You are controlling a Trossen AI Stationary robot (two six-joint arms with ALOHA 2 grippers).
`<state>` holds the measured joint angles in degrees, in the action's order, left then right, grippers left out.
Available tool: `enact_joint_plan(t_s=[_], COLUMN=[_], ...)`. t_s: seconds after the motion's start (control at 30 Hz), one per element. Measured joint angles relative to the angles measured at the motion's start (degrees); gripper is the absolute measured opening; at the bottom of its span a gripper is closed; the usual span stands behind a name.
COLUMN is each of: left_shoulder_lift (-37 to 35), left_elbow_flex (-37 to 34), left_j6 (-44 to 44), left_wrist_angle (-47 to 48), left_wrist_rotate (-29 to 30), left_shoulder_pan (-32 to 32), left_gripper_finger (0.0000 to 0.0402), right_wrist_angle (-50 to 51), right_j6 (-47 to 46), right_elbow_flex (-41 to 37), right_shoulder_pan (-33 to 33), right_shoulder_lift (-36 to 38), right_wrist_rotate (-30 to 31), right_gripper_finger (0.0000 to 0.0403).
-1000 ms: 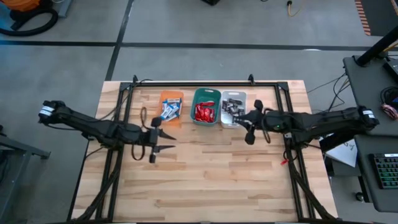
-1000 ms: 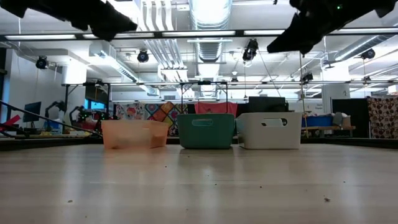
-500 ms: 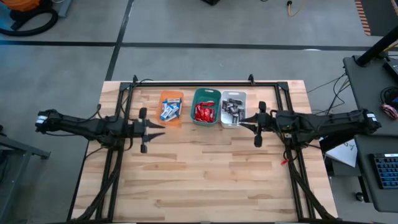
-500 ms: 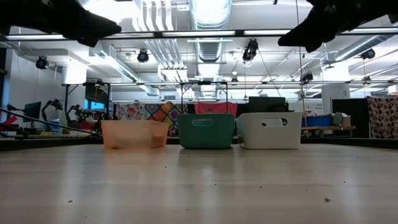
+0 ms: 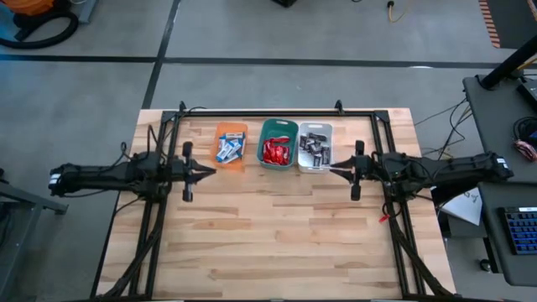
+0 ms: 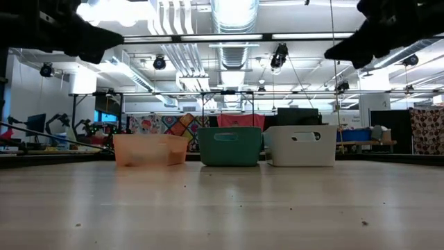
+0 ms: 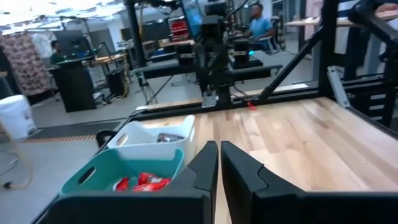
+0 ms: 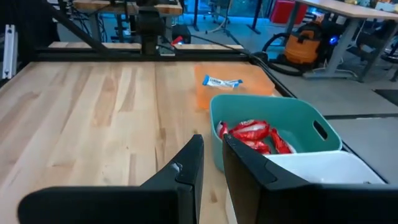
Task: Organize candy in baskets
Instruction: Return to Home Position
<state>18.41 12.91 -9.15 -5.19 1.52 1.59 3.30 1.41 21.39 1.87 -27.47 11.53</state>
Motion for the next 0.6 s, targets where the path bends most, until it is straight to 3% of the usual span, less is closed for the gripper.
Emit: enact_joint_plan(t_s=[0.23, 0.6], left_shoulder_lift=[-3.2, -8.3], left_elbow_flex=[0.0, -4.3], left_j6=[0.9, 1.7], left_wrist_angle=[3.0, 3.0], left_wrist_rotate=[-4.0, -4.2], left_shoulder_pan=[2.0, 2.0], left_gripper_finger=[0.0001, 0.0], right_wrist_angle=[-6.7, -3.9], right_j6=[0.1, 0.7], right_elbow_flex=[-7.3, -10.8], right_shoulder_pan=[0.0, 0.0], right_shoulder_lift=[5.0, 16.3], right_wrist_rotate=[-1.5, -1.5], right_gripper_finger=[0.0052, 0.0052])
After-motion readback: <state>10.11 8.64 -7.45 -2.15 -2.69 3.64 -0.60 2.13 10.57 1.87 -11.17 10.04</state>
